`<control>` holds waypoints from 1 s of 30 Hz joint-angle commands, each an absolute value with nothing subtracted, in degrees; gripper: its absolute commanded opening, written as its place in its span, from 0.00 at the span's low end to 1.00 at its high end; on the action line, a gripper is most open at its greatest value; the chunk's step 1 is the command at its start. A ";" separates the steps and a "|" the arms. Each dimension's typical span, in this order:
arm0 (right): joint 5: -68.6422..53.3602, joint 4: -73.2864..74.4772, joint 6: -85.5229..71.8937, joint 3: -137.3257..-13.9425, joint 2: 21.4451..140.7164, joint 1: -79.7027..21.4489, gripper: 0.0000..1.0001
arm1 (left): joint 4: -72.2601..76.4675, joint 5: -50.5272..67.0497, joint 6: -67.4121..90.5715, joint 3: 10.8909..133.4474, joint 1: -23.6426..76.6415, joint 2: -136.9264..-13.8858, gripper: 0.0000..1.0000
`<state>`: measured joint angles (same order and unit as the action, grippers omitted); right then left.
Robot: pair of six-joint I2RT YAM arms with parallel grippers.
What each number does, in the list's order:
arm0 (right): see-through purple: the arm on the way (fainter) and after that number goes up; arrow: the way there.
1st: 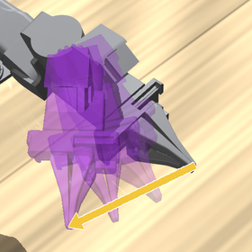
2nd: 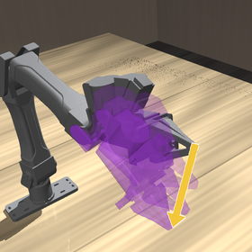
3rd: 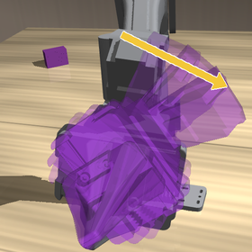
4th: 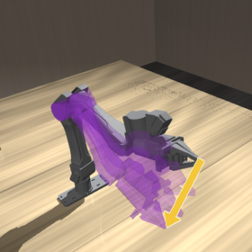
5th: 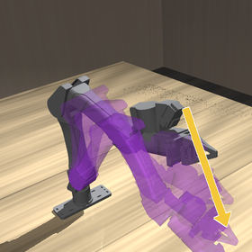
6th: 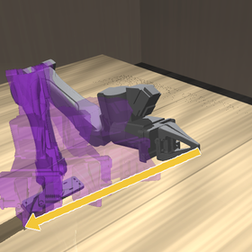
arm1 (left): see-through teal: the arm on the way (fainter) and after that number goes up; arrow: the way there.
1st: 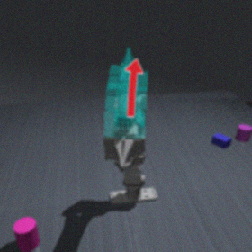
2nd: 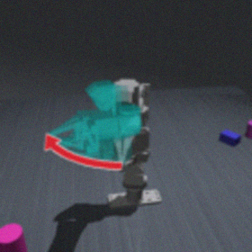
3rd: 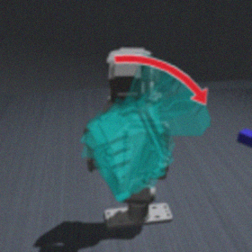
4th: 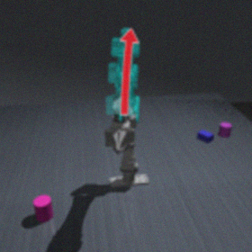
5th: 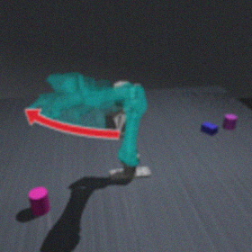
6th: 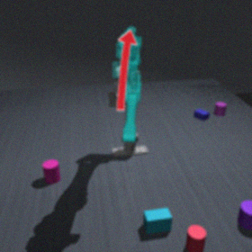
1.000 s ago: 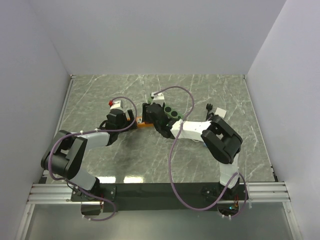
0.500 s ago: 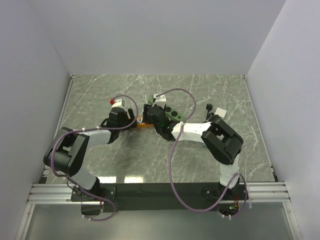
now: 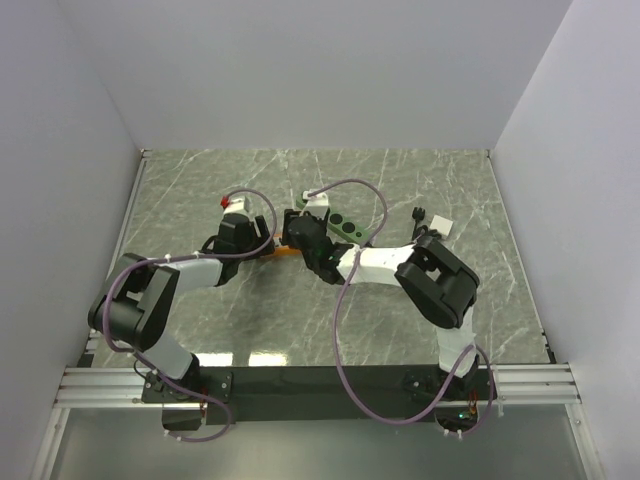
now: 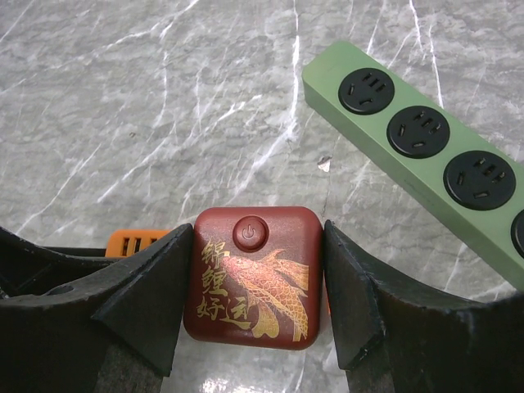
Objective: Insert the plug
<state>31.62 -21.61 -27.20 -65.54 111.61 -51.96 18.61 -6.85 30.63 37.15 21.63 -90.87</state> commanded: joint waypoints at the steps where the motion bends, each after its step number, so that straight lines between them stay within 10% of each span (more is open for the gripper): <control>1: 26.54 -5.36 -29.62 -61.70 118.30 -54.49 0.00 | 17.23 -5.98 29.36 38.67 21.45 -92.02 0.74; 30: 29.53 -3.69 -36.65 -53.53 122.43 -58.71 0.00 | 14.94 -6.15 29.27 40.69 21.53 -94.04 0.66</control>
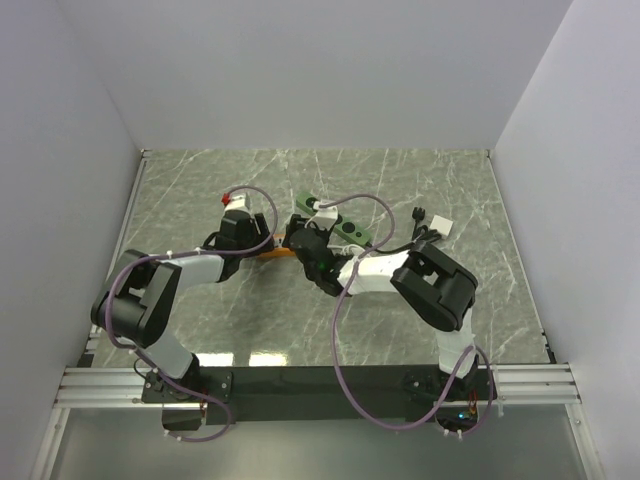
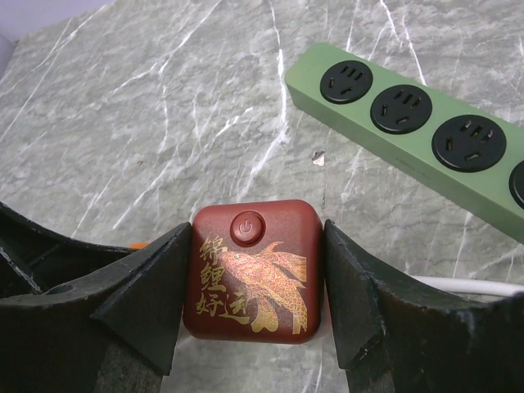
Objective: Insert the plug
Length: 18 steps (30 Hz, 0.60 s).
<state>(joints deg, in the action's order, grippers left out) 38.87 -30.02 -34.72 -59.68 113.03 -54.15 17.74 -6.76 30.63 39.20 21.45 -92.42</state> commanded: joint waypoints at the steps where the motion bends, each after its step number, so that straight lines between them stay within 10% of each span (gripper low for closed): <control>1: 29.62 -3.52 -36.91 -53.35 122.52 -58.88 0.00 | 14.85 -6.41 29.35 40.78 21.53 -94.22 0.65; 18: 31.20 -0.44 -42.27 -50.54 126.38 -63.72 0.00 | 12.13 -8.35 29.35 42.89 23.11 -96.42 0.57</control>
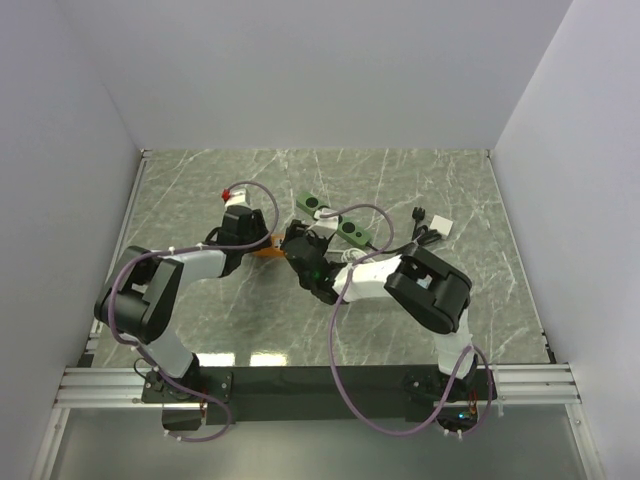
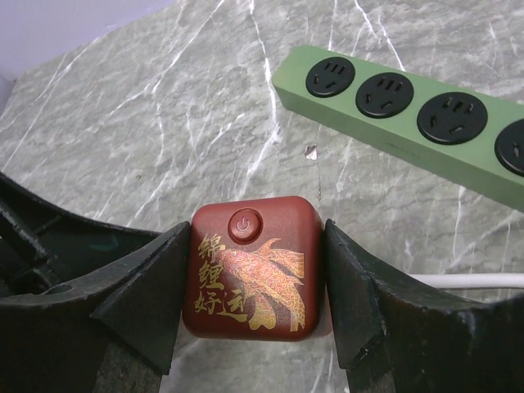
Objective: Insert the plug
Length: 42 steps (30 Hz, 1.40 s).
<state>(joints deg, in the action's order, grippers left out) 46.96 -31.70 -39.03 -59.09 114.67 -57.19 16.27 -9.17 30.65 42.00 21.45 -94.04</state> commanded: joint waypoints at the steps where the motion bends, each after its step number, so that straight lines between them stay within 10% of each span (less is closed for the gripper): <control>1: 30.94 -0.44 -42.45 -50.62 126.82 -63.89 0.00 | 12.04 -8.44 29.27 43.06 23.20 -96.50 0.57; 42: 17.85 -2.89 -42.28 -47.47 136.67 -62.58 0.00 | 10.55 -9.49 28.39 44.38 24.17 -97.65 0.53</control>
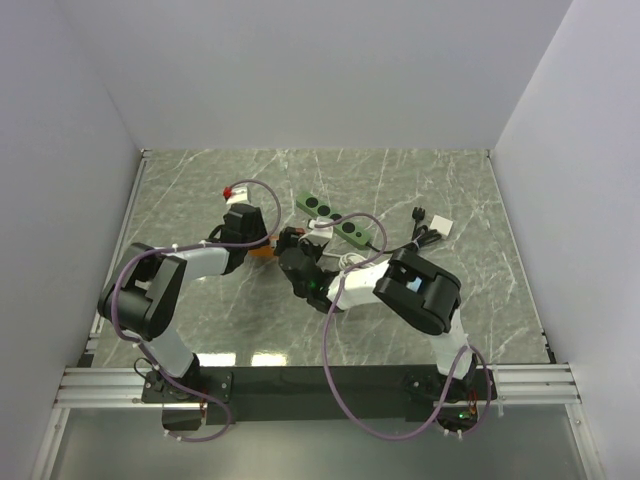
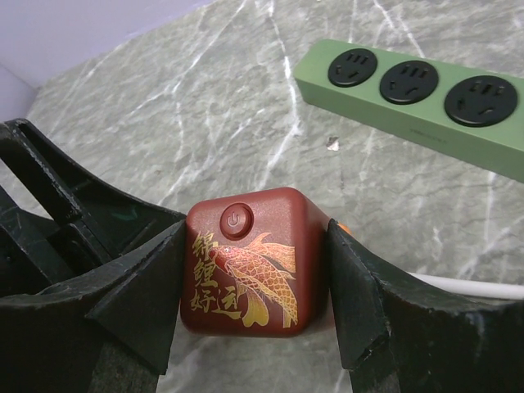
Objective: Insert the plug
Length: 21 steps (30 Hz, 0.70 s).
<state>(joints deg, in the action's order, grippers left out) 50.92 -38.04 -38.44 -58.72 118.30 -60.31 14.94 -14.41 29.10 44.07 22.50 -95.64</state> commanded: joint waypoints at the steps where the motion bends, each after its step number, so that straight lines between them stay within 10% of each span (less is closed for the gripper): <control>1: 16.88 -3.34 -42.28 -46.68 136.67 -62.06 0.00 | 10.55 -9.41 28.30 44.38 24.17 -97.73 0.53; 21: 16.26 -1.05 -44.47 -46.76 140.98 -63.37 0.00 | 10.37 -8.97 28.12 44.65 24.17 -98.00 0.51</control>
<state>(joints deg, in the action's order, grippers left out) 46.92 -45.67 -40.88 -56.71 120.49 -58.74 14.72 -15.14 28.18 44.16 22.41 -95.64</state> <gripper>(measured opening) 0.754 0.526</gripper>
